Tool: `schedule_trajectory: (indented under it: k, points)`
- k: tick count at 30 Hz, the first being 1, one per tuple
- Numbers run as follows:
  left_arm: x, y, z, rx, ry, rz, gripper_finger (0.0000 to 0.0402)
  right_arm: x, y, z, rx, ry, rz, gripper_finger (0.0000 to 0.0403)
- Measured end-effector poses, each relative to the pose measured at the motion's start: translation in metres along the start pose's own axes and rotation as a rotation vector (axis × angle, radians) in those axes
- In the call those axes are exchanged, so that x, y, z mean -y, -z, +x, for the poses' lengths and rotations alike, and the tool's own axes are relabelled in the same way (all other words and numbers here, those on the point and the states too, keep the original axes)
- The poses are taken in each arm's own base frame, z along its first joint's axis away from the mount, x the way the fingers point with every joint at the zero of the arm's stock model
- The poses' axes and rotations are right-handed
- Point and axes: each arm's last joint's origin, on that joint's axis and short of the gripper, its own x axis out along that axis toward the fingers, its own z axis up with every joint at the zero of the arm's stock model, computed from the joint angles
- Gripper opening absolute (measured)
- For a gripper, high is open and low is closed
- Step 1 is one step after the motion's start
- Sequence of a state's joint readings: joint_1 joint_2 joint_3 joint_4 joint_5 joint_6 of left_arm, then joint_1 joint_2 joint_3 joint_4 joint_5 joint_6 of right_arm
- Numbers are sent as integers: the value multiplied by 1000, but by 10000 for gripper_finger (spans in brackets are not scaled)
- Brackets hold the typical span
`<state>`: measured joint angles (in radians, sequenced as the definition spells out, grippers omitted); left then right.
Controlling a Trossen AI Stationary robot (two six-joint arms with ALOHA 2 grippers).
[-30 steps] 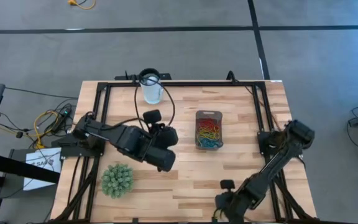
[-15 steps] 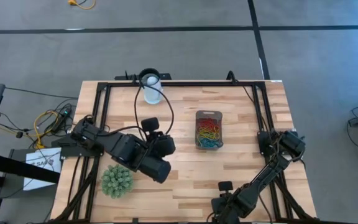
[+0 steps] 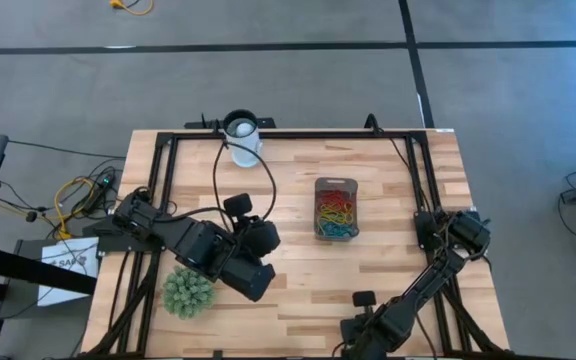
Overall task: Pick and place items into bin
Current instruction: Put the green rubber band into the black bin
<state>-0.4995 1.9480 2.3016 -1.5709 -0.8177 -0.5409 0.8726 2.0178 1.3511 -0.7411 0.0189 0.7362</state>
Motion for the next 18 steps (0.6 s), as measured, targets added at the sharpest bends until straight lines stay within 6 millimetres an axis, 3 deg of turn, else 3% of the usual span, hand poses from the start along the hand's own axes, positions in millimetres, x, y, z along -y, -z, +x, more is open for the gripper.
schedule_trajectory:
  k: [2,6,9,13,18]
  points:
    - [0,0,0,0,0,-52,61,1,-2,-12,-32,29,0,7]
    - [1,0,-1,2,2,-62,61,8,-4,-55,-70,121,9,4]
    - [2,1,-3,4,6,-59,61,21,-7,-90,17,220,21,2]
    - [6,3,-6,10,16,-60,61,52,-6,-133,135,389,46,1]
    - [14,8,-17,25,42,-48,61,111,-9,-175,207,604,102,1]
